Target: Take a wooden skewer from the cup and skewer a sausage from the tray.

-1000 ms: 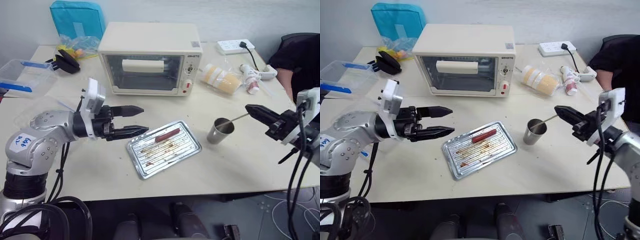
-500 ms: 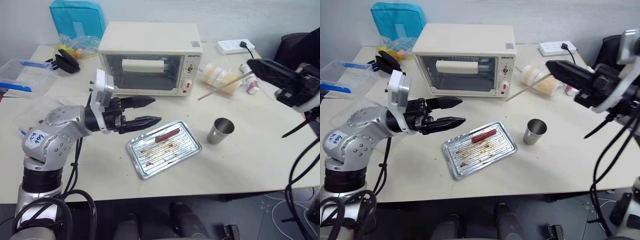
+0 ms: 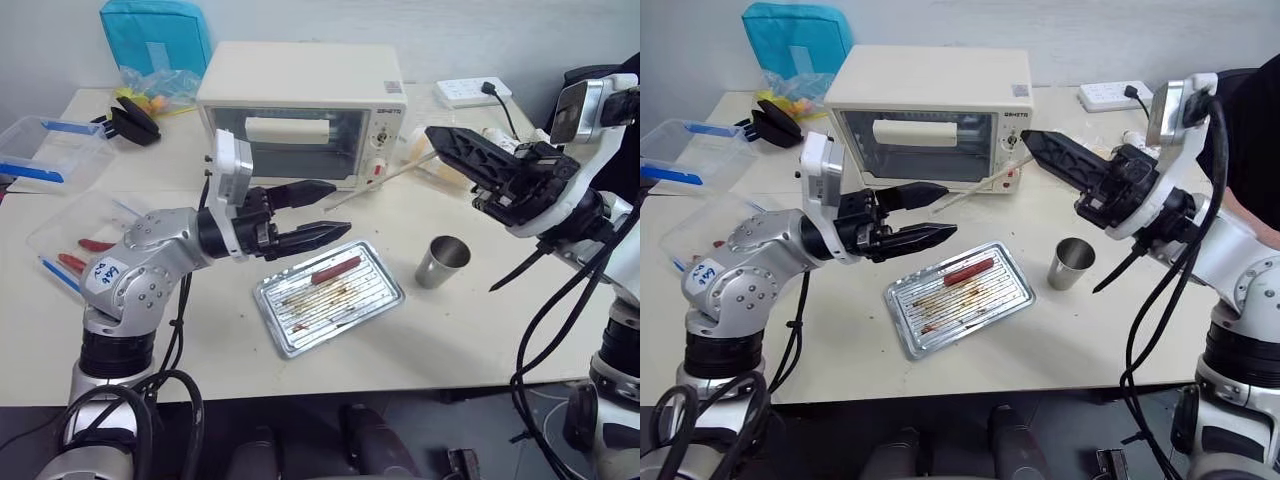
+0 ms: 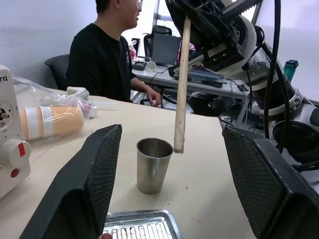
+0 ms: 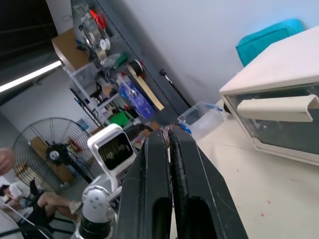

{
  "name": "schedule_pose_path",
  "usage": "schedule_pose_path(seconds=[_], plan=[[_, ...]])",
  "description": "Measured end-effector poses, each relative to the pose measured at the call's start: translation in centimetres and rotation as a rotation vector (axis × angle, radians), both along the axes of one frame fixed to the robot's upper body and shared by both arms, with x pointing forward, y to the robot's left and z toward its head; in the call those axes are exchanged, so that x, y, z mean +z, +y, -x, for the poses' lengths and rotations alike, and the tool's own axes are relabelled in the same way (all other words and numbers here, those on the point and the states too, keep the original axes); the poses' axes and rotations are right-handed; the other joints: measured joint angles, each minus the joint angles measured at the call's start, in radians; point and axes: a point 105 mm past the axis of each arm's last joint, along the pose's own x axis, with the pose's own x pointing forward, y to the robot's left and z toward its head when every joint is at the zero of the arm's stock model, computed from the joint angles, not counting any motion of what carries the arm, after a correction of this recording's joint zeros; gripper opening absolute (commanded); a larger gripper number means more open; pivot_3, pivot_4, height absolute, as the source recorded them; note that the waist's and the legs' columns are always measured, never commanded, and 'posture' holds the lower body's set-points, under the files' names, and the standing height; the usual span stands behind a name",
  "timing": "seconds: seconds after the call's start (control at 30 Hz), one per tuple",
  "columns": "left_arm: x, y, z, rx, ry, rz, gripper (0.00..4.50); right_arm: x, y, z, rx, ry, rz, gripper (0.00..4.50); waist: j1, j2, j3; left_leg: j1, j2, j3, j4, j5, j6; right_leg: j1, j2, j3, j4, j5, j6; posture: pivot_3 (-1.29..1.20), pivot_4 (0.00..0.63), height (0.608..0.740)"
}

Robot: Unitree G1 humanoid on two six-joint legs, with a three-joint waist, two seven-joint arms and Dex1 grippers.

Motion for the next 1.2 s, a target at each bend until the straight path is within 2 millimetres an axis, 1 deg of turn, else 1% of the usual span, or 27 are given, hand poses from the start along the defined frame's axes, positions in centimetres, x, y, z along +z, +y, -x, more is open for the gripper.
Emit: schedule_pose_path(seconds=[0.23,0.37,0.5,0.6,0.87,1.2], plan=[[0.6,-0.8,0.0,-0.010,-0.016,0.032,3.43,-0.1,0.3,0.1,0.018,0.020,-0.028,0.04,0.001,0.000,0.000,0.000,0.000,0.000,0.000,0.000,0.000,0.000,0.000,0.000,0.000,0.000,0.000,0.00,0.150,0.740],[1.3,-1.4,0.0,-0.021,-0.033,0.062,3.43,-0.4,0.3,-0.1,0.013,0.036,-0.039,0.04,0.001,0.000,0.000,0.000,0.000,0.000,0.000,0.000,0.000,0.000,0.000,0.000,0.000,0.000,0.000,0.00,0.150,0.740],[1.4,-1.9,0.1,-0.036,-0.027,0.076,3.43,-0.5,0.5,-0.2,0.016,0.040,-0.043,0.04,-0.001,0.000,0.000,0.000,0.000,0.000,0.000,0.000,0.000,0.000,0.001,0.000,0.000,0.000,0.000,0.00,0.150,0.740],[1.4,-2.1,0.2,-0.042,-0.022,0.090,2.88,-0.5,0.6,-0.2,0.018,0.041,-0.044,0.00,0.000,0.000,0.000,0.000,0.000,0.000,0.000,0.000,0.000,0.000,0.001,0.000,0.000,0.000,0.000,0.00,0.150,0.740],[1.6,-2.4,0.1,-0.037,-0.013,0.112,0.48,-0.3,0.4,-0.4,0.006,0.039,-0.068,0.00,0.001,0.000,0.000,0.000,0.000,0.000,0.000,0.000,0.000,0.000,0.000,0.000,0.000,0.000,0.000,0.00,0.150,0.740],[1.7,-2.4,0.0,-0.029,-0.002,0.127,0.48,-0.4,0.4,-0.6,-0.001,0.050,-0.074,0.00,0.000,0.000,0.000,0.000,0.000,0.000,0.000,0.000,0.000,0.000,0.000,0.000,-0.001,0.000,0.000,0.00,0.150,0.740]])
